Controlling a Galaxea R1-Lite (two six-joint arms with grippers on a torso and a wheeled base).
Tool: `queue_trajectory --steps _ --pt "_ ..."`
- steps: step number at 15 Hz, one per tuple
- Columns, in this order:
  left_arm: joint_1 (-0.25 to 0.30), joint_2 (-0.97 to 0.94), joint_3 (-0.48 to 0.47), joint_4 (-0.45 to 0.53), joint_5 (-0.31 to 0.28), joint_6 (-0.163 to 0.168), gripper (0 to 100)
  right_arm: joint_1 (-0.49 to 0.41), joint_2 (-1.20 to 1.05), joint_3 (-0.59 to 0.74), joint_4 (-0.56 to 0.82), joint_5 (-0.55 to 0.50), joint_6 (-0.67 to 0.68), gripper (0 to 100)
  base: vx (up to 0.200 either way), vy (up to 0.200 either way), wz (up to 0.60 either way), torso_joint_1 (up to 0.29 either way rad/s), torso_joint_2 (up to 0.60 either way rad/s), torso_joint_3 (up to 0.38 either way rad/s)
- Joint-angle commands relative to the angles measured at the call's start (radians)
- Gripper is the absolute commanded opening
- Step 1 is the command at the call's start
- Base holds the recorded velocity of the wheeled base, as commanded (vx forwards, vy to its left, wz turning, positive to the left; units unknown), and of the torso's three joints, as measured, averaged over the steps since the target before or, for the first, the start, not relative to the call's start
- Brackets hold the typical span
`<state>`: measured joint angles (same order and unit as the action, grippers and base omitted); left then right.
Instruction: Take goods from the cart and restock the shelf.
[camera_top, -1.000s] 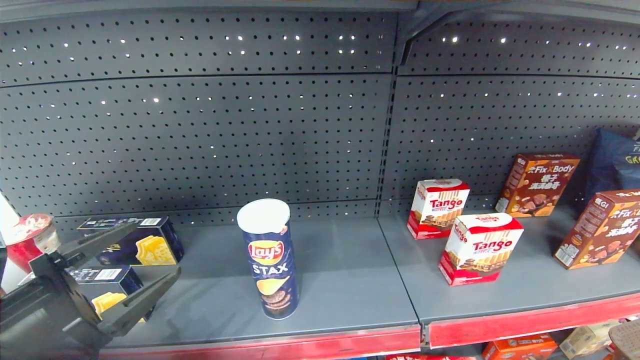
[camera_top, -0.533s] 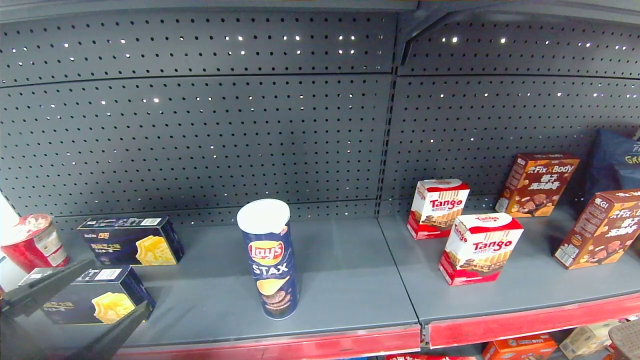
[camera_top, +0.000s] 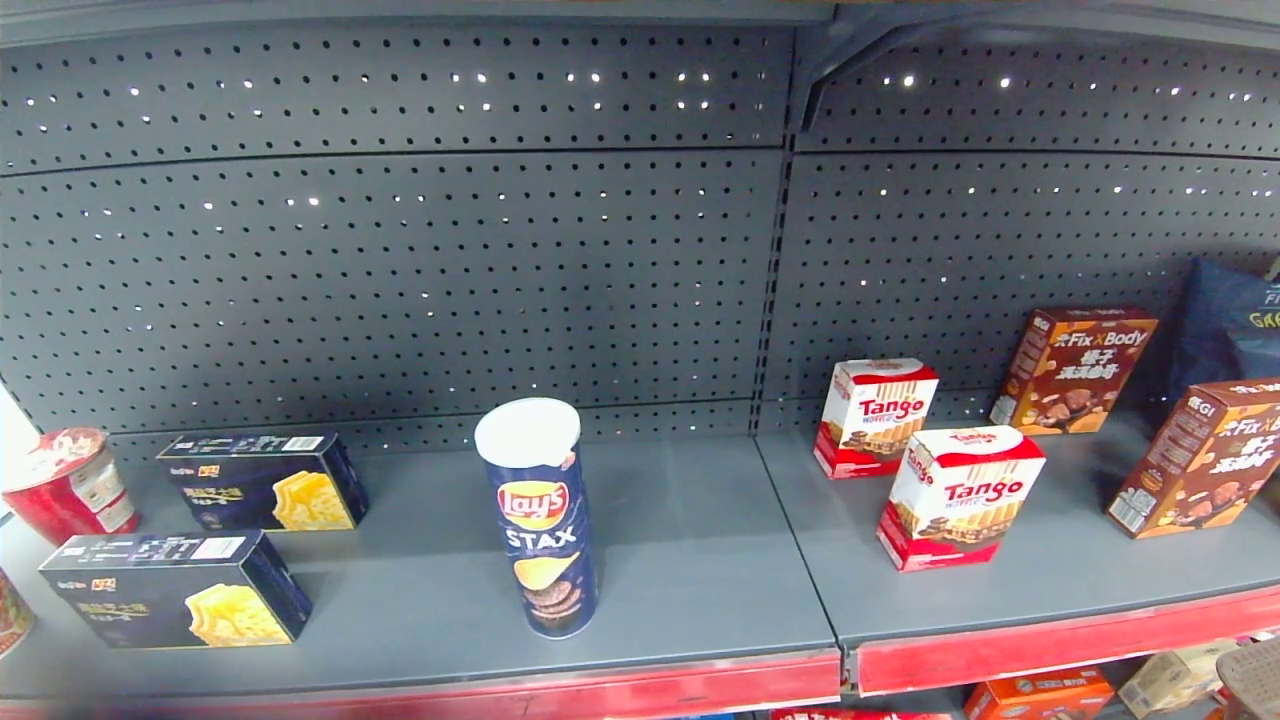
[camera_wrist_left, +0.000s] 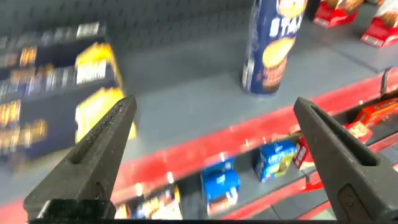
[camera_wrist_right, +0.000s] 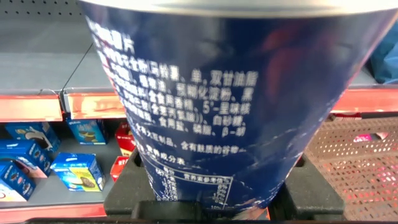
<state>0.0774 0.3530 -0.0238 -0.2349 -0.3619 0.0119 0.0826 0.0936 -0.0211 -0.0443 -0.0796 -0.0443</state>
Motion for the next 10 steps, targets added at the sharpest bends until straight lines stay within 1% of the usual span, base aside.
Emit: queue_trajectory --steps 1,2,3,4,5,6,7,8,10 --pt "0.001 -0.264 -0.011 0.195 0.066 -0.009 100 0.000 0.001 0.007 -0.002 0.000 0.001 0 0.000 0.000 0.00 0.000 0.00 0.000" --pt "0.001 -0.259 -0.002 0.183 0.097 -0.012 100 0.000 0.001 0.018 -0.006 -0.003 0.004 0 0.000 0.000 0.00 0.000 0.00 0.000" --pt "0.001 -0.259 -0.001 0.183 0.097 -0.010 100 0.000 0.001 0.018 -0.008 -0.003 0.004 0 0.000 0.000 0.00 0.000 0.00 0.000" --pt "0.001 -0.258 0.024 0.183 0.100 -0.013 100 0.000 0.001 0.020 -0.009 -0.005 0.004 0 0.000 0.000 0.00 0.000 0.00 0.000" --pt "0.001 -0.258 0.024 0.183 0.104 -0.020 100 0.000 0.001 0.020 -0.009 -0.005 0.006 0 0.000 0.000 0.00 0.000 0.00 0.000" --pt "0.001 -0.258 0.024 0.181 0.120 -0.055 100 0.000 0.001 0.020 -0.009 -0.002 0.004 0 0.000 0.000 0.00 0.000 0.00 0.000" --pt "0.001 -0.258 0.024 0.180 0.136 -0.070 100 0.000 0.001 0.020 -0.009 0.000 0.004 0 0.000 0.000 0.00 0.000 0.00 0.000" --pt "0.001 -0.258 0.024 0.178 0.184 -0.081 100 0.000 0.001 0.020 -0.009 0.003 0.004 0 0.000 0.000 0.00 0.000 0.00 0.000" --pt "0.001 -0.259 0.024 0.177 0.184 -0.076 100 0.000 0.001 0.020 -0.009 0.003 0.004 0 0.000 0.000 0.00 0.000 0.00 0.000"
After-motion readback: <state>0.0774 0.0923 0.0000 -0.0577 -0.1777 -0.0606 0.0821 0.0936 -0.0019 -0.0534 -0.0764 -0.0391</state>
